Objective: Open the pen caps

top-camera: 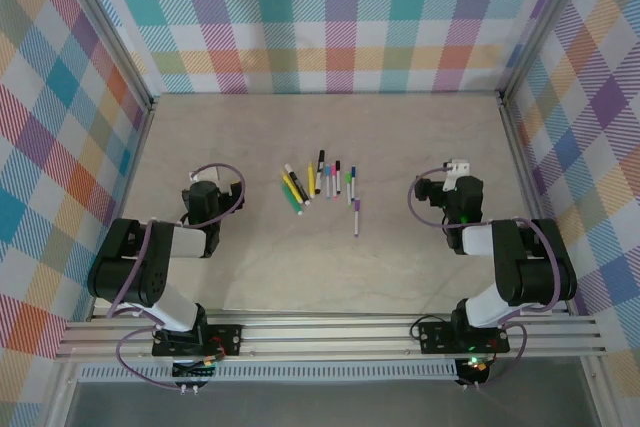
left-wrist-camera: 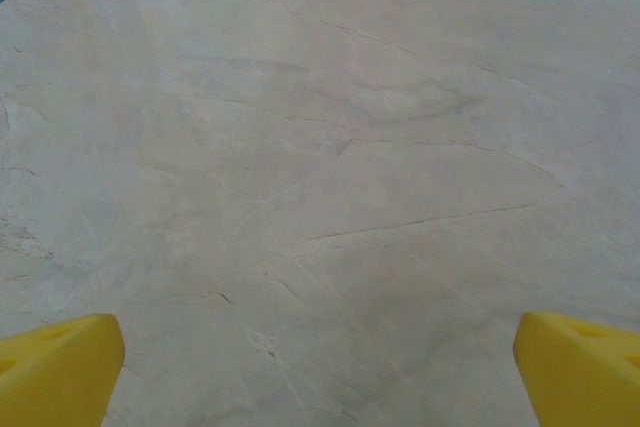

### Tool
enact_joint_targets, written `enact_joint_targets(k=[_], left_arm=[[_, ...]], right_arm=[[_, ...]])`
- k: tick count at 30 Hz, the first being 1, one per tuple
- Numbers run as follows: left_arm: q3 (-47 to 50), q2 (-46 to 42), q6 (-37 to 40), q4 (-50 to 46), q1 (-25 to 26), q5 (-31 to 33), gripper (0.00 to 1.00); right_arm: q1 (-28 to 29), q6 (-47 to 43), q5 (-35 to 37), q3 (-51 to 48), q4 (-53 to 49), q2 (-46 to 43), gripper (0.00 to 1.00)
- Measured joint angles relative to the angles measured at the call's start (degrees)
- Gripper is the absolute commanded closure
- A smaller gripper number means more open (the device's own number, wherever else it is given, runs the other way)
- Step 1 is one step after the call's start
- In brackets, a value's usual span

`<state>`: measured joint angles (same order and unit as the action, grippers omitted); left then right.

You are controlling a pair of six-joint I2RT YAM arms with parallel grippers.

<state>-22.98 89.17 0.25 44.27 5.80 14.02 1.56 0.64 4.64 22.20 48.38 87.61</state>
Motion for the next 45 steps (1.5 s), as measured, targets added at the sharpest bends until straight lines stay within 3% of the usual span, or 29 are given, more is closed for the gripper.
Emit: enact_joint_targets(k=[31,35,40,45], left_arm=[[-0.22,-0.13,0.02,-0.76,0.00,0.04,0.00],[-4.02,-4.87,0.07,-10.34,0.42,0.15,0.00],[-8.59,-17.44,-4.63,-19.39,1.20,1.01,0.00],[-20.74,-18.38,-11.78,-34.18,3.87,4.13,0.00]], right_arm=[[-0.09,0.00,-0.74,0.07,-0.22,0.00,0.01],[1.01,-0.02,1.97,3.98,-9.79,-2.36,0.01],[5.31,1.97,8.92,17.03,-25.88,-4.52,0.01],[10.60,7.06,13.79,24.06,-38.23,-7.72,0.01]])
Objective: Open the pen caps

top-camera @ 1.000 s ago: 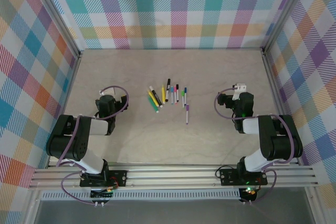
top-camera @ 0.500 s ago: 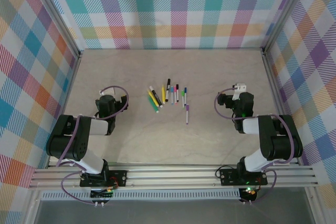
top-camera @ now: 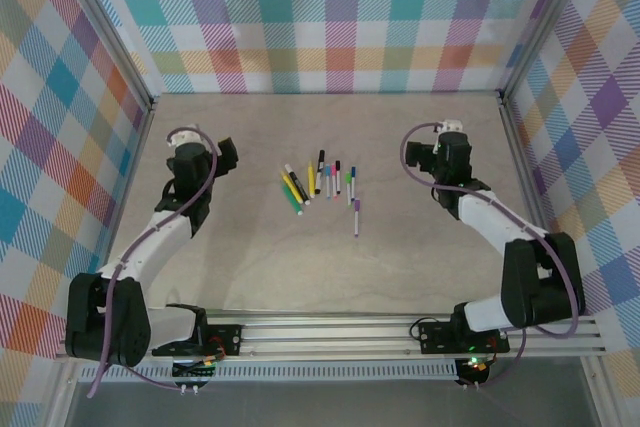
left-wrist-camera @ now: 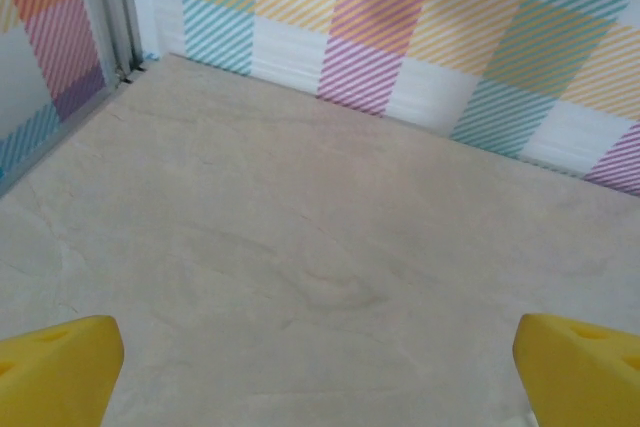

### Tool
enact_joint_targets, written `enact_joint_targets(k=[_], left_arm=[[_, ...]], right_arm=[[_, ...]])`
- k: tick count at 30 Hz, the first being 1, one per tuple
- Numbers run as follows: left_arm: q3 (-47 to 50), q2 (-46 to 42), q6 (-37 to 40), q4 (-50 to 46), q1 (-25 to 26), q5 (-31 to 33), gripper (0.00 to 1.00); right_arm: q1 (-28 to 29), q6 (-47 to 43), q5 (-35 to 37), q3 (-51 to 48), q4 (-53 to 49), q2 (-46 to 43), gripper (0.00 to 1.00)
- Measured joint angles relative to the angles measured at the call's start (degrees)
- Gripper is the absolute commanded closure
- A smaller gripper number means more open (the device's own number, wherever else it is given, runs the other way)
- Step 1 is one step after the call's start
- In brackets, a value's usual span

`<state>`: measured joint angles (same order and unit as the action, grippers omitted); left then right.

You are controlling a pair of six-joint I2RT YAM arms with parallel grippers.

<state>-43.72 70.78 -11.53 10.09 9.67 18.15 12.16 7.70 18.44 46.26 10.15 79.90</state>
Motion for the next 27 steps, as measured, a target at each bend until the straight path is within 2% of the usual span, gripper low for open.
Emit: enact_joint_targets(k=[3,7,9,14,20,27], left_arm=[[-4.22,0.94,-2.91,-7.67,2.56,-0.90,0.00],[-5.11,0.79,-5.86,-16.02,5.62,-2.99,0.00],[-5.16,0.35,-7.17,-19.61,7.63,-4.07,0.00],[-5.57,-1.38,-10.84,-26.40,13.84,-4.96,0.06],[-5.81,1.60,-15.06,-28.61,18.58,-3.98,0.14],[-6.05,9.09,-18.95,-28.15,22.14,-2.62,0.28]], right_arm=[[4.37,2.49,1.79,0.26,-6.38,-1.88,0.01],[12.17,5.42,3.89,1.51,-14.97,-2.40,0.01],[15.52,7.23,3.30,1.90,-18.95,-3.39,0.05],[17.84,11.47,0.26,1.88,-25.42,-7.85,0.18],[20.26,15.06,-1.66,1.84,-29.75,-9.86,0.25],[22.21,17.84,-2.49,0.02,-32.09,-8.94,0.27]])
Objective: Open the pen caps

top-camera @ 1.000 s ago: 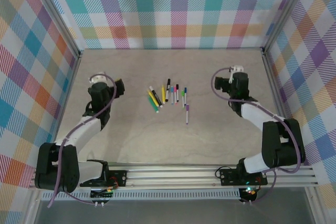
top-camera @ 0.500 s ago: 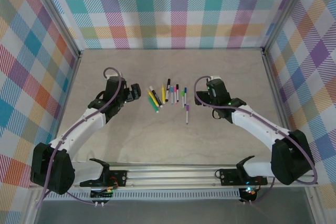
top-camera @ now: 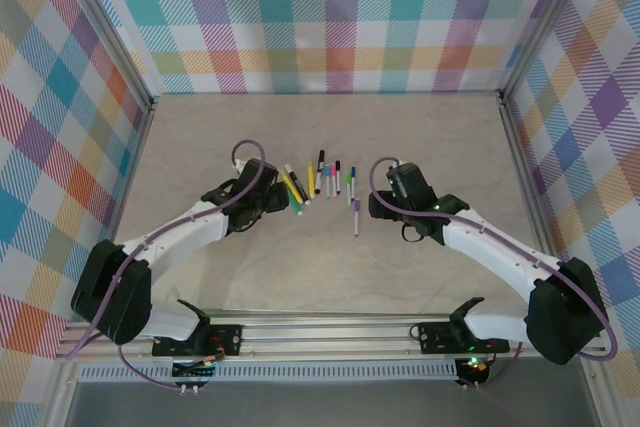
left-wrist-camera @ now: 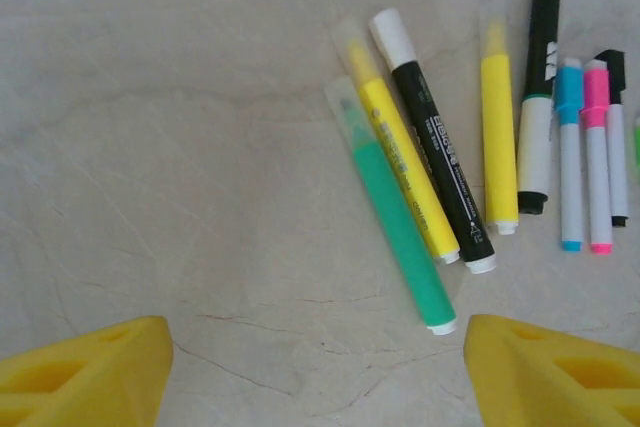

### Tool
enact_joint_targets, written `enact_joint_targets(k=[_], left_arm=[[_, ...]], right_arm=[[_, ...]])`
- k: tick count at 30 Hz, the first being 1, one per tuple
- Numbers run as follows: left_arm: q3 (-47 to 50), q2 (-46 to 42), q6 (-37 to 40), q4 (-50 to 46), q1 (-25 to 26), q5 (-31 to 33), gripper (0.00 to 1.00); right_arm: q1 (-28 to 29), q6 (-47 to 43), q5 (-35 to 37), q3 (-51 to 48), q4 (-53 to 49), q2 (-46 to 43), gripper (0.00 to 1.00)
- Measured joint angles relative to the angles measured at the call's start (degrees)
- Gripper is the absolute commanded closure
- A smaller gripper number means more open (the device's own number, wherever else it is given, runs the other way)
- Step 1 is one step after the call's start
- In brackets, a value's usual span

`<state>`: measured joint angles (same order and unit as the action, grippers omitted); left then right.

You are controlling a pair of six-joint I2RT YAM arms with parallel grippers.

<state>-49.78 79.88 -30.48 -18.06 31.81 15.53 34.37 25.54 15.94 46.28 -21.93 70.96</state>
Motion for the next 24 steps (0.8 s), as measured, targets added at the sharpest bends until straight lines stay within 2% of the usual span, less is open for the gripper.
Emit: enact_joint_targets(k=[8,24], left_arm=[[-4.17,7.98,-2.34,0.46,2.67,0.17,0.41],[-9.51,18.86,-3.37,0.39,5.14,0.63,0.44]], right_arm=[[0.17,1.05,-0.22,-0.66,-0.44,1.25,0.28],[0.17,1.05,-1.29,-0.11,-0.42,5.51,0.27]])
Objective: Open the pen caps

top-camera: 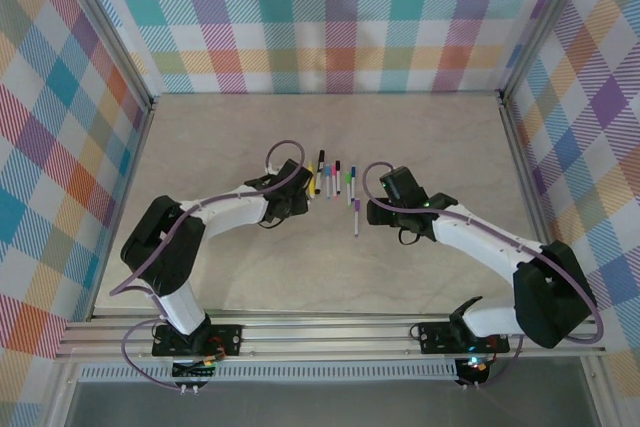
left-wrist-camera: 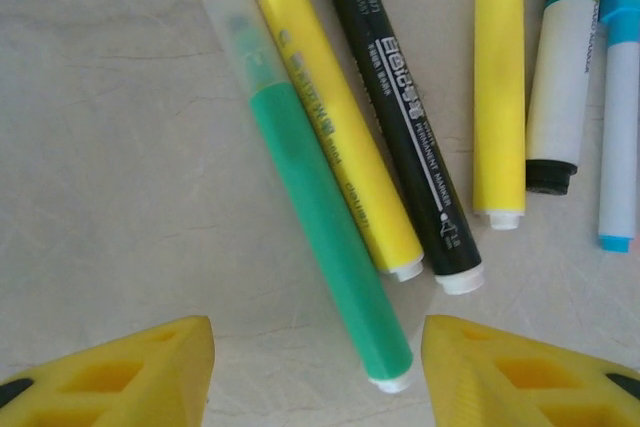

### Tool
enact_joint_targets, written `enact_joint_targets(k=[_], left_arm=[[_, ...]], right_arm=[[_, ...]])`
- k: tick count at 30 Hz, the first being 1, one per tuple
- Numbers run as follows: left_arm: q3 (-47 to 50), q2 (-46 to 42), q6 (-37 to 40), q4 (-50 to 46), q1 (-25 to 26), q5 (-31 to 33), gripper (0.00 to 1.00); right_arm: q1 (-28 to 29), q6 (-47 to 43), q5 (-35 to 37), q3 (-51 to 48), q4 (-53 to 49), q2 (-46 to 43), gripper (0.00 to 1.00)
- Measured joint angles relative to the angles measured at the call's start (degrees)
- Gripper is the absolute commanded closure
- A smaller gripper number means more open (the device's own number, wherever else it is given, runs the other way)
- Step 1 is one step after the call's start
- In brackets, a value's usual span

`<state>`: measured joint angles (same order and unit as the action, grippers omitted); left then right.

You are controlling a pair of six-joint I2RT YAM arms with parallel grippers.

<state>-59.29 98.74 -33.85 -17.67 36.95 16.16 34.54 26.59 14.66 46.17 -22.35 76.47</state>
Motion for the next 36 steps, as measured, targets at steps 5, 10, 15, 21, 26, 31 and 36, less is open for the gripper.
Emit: enact_joint_targets(k=[5,10,15,21,26,31,36], left_arm=[[-1.81,2.78,0.02,-0.04,0.07,0.04,0.48],[-2.56,4.50,0.22,-0.24,0.07,0.00,0.57],[-2.82,5.75,0.44,-0.35,0.07,-0.02,0.57],[-2.82,6.16,0.66,-0.81,0.07,0.00,0.60],[-2.82,6.16,1.11,-2.38,0.07,0.48,0.61],[-2.82,6.03,2.27,-5.22,0.09,2.58,0.60],[-3.63,6.01,3.50,-7.85,0.11,4.15,0.60]], right_arm=[[0.00,-0.02,-0.22,0.35,0.02,0.13,0.27],[0.00,-0.02,-0.22,0.46,0.02,0.11,0.27],[0.00,-0.02,-0.22,0.55,0.02,0.11,0.27],[0.00,0.00,-0.24,1.03,0.04,0.13,0.27],[0.00,0.00,-0.44,1.09,0.04,0.11,0.27],[0.00,0.00,-0.44,1.09,0.07,0.11,0.26],[0.00,0.00,-0.68,1.11,0.35,0.57,0.26]])
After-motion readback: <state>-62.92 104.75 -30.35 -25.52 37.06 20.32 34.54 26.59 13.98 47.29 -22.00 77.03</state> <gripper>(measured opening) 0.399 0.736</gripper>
